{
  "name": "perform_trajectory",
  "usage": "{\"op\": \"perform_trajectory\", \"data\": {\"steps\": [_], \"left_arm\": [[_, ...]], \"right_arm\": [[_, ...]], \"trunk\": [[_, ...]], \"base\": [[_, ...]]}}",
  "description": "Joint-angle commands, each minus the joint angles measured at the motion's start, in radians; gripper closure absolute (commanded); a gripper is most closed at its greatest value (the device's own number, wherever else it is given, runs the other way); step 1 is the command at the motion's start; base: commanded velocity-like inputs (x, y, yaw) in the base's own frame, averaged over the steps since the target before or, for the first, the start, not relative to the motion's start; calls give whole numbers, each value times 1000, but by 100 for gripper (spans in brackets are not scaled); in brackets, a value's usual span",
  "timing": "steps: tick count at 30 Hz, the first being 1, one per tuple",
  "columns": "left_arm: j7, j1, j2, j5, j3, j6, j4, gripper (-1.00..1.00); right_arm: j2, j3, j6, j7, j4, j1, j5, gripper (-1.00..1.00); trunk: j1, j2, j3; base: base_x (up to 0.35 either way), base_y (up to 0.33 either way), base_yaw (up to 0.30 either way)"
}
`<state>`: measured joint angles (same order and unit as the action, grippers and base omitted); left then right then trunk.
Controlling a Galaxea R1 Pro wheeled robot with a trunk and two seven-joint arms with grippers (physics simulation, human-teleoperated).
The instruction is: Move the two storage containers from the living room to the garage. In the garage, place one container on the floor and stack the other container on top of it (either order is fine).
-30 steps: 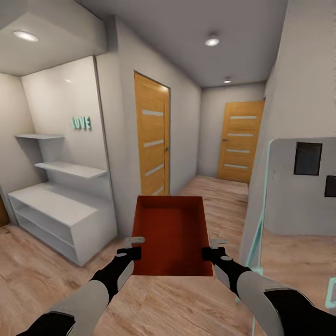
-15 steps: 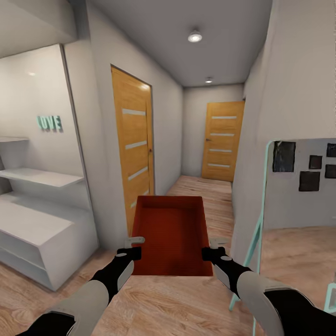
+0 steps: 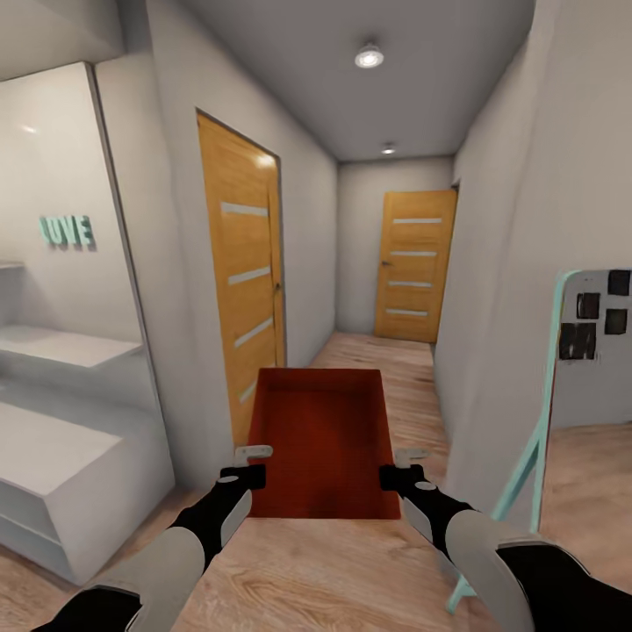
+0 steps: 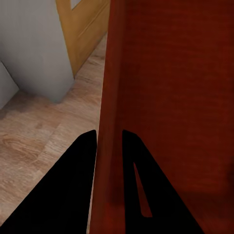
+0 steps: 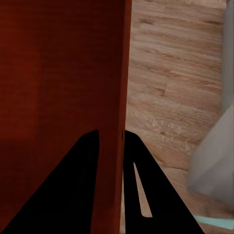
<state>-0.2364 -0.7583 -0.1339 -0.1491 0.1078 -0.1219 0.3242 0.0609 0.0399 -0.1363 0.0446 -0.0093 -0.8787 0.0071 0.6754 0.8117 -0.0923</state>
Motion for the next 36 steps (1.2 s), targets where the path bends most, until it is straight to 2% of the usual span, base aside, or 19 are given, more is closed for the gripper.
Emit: {"op": "perform_trajectory", "data": {"steps": [1, 20, 36], "left_arm": [[-14, -1, 76, 13, -76, 41, 29, 100], [-14, -1, 74, 13, -76, 41, 29, 100], [-14, -1, 74, 13, -75, 41, 29, 100]], "right_arm": [[0, -17, -3, 3, 3, 0, -4, 100], [0, -17, -3, 4, 3, 0, -5, 100], [0, -17, -3, 4, 3, 0, -6, 100]], "trunk": [[1, 1, -2], [1, 1, -2], [1, 1, -2]], "base": [[314, 186, -1], [314, 186, -9], [314, 186, -257]]}}
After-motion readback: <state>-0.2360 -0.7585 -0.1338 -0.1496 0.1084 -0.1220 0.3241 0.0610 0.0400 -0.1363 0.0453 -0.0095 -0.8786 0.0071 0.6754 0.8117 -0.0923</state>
